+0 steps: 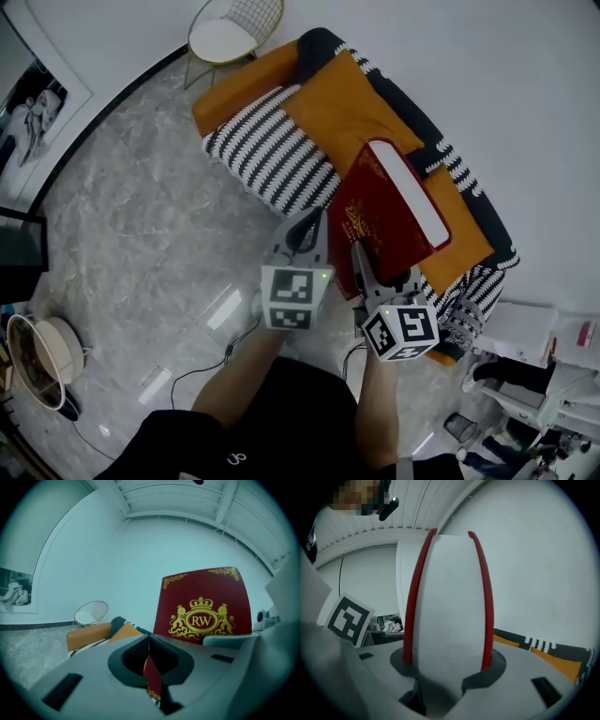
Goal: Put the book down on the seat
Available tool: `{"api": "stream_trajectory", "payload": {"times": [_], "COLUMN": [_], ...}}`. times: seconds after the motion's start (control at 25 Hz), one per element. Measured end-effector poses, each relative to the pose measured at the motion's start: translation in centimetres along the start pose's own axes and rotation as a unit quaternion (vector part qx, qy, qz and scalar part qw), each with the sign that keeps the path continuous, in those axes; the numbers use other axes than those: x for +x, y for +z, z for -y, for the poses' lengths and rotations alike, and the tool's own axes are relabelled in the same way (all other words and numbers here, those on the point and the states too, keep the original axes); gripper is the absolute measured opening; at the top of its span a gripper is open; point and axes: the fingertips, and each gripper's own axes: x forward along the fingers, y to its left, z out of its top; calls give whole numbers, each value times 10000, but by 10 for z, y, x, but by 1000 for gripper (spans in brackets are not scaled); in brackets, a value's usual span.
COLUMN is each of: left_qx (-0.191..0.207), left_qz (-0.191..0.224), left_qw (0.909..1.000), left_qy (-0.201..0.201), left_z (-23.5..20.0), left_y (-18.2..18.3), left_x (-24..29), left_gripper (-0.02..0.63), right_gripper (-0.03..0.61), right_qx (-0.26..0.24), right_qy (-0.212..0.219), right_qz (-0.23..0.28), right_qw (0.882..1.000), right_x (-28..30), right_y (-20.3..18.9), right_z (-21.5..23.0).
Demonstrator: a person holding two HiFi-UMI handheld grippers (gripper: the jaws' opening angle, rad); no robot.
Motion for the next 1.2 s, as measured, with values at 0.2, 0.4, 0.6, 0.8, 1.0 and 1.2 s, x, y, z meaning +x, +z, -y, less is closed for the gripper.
{"api": "stream_trajectory", "payload": {"times": [0.2,0.4,0.6,0.8,1.0,1.2], "left_qx": [145,290,391,418,313,376], "left_qz": [21,54,-73,-273,-448,-656], "left_qw": [9999,9995,9992,9988,9985,9971], "left_qy": [-18,-68,-59,-12,51,109], "left_z": [14,31,46,47,47,43], "left_y": [4,9,2,-13,-31,-43], "left_x": [7,14,25,38,49,58], "left_gripper": [14,14,14,14,14,14], "right_gripper": [227,227,227,227,227,227], "right_qx": [40,74,252,558,761,1008], "right_qy": [45,101,128,155,207,287], "right_qz": [111,232,200,122,41,-69], "right_qw": [9999,9997,9994,9982,9969,9945], "right_x": [-2,-7,-12,-6,1,11], "right_y": [5,12,4,-11,-24,-39], "right_z": [12,25,47,63,77,85]}}
